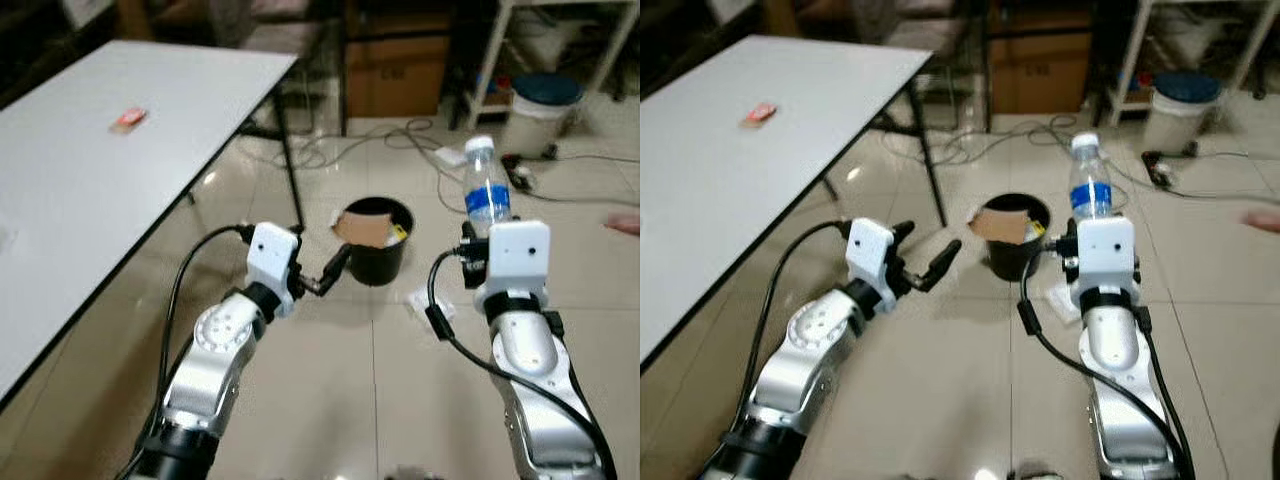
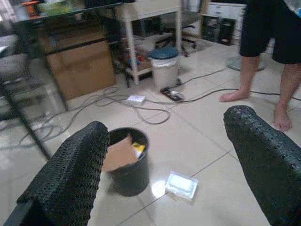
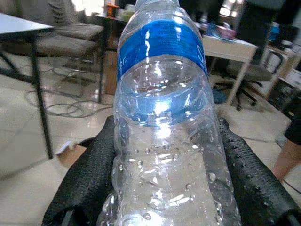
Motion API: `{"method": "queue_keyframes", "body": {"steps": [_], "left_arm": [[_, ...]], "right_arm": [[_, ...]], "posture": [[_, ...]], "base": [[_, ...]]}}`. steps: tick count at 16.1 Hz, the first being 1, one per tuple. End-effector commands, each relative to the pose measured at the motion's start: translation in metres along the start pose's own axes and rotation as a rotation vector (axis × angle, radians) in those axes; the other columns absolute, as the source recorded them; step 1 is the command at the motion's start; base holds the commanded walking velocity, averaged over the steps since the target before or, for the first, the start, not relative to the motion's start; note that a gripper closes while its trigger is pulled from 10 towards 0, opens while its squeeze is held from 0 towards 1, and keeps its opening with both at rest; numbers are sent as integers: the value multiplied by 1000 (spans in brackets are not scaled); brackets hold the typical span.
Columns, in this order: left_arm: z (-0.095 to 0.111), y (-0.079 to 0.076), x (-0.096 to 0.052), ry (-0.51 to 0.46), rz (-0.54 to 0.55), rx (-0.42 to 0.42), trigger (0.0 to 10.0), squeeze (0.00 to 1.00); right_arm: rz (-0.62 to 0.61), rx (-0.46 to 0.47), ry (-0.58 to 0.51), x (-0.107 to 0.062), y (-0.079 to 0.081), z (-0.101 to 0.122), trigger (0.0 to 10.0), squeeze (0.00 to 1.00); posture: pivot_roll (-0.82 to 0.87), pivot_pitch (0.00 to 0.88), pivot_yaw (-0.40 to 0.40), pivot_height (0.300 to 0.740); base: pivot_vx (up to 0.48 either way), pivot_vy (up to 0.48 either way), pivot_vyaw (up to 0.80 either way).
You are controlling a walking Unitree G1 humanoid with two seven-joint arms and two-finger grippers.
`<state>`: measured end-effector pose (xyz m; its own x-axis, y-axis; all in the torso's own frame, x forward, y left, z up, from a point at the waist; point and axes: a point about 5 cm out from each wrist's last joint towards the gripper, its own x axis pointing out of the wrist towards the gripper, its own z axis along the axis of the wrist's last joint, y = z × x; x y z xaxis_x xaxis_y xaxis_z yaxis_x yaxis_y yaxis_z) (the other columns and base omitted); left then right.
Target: Picking trash to rubbish bin
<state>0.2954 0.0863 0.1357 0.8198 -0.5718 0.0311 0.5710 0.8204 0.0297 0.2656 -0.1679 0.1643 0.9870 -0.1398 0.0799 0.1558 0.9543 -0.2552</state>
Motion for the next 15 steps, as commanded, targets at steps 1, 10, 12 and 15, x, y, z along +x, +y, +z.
{"method": "queue_keyframes", "body": {"steps": [1,10,12,15], "left_arm": [[0,-6,2,-2,-16,2,10000,0],[0,-6,3,-1,-16,4,10000,0],[0,-6,3,0,-16,5,10000,0],[-1,-6,3,1,-16,6,10000,0]], "right_arm": [[-19,-2,4,0,-5,-2,10000,0],[-17,-6,-2,1,-5,-1,10000,0],[-15,-9,-4,1,-4,-1,10000,0],[5,-30,-17,1,0,1,10000,0]], "posture": [[-131,117,97,740],[-132,118,99,740],[-132,118,99,740],[-132,118,99,740]], "base": [[345,0,-788],[333,0,-309],[324,0,0],[322,0,225]]}}
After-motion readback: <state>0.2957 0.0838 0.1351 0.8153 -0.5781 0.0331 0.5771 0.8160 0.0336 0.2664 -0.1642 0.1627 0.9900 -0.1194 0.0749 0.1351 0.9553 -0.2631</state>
